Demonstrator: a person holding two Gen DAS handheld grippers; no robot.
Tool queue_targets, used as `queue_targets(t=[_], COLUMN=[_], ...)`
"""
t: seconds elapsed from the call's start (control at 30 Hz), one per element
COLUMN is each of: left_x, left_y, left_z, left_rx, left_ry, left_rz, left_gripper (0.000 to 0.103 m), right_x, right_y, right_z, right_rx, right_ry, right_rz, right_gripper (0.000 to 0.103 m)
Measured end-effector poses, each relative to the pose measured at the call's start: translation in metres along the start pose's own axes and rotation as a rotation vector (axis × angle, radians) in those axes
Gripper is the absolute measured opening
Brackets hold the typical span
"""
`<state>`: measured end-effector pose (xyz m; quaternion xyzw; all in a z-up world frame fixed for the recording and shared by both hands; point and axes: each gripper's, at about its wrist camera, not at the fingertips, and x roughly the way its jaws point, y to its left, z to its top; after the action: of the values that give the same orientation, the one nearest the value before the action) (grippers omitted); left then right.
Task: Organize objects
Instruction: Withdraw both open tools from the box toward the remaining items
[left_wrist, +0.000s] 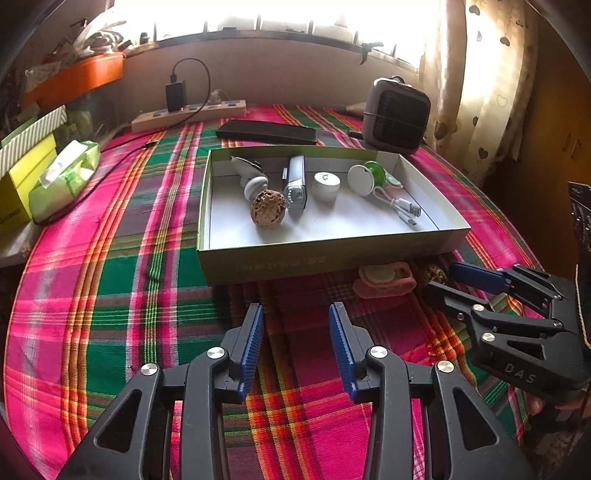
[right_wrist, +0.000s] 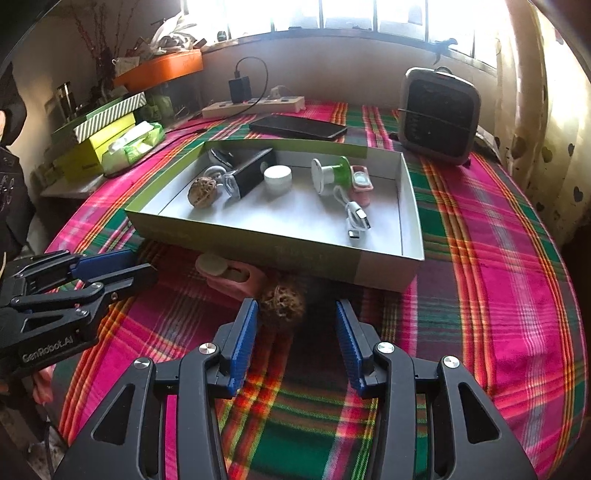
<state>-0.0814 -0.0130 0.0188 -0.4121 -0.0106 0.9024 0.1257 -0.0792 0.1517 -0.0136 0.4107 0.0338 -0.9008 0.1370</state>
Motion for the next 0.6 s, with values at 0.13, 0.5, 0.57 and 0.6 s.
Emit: queue_targets(t=[0.13,0.5,0.57,0.6], left_x=[0.0018,0.0048,0.0055,0.0057], left_y=[0.0015,0.0045,0.0056,0.0062], left_z=[-0.0006,-0.002,-0.0023,-0.0026], left_rx=[-0.003,-0.006,-0.007,-0.008], left_ry=[0.004,0.011,0.012,0.013], left_rz=[-0.004,-0.017,-0.018,-0.019], left_gripper=[0.035,0.035,0.035,0.035], right_x=[0.0057,0.0085,0.0095,0.01], right_y=[0.002,0.0064,0.0079,0.0096], right_z=[0.0011,0.0043,0.0066,0.0077], right_rx=[-0.007,-0.004,-0.006,-0.01], right_ry=[0.016,0.015,0.011,0.01], right_rz=[-0.007,-0.012,-0.002,0.006], right_gripper=[0.044,0.03,0.03,0.03])
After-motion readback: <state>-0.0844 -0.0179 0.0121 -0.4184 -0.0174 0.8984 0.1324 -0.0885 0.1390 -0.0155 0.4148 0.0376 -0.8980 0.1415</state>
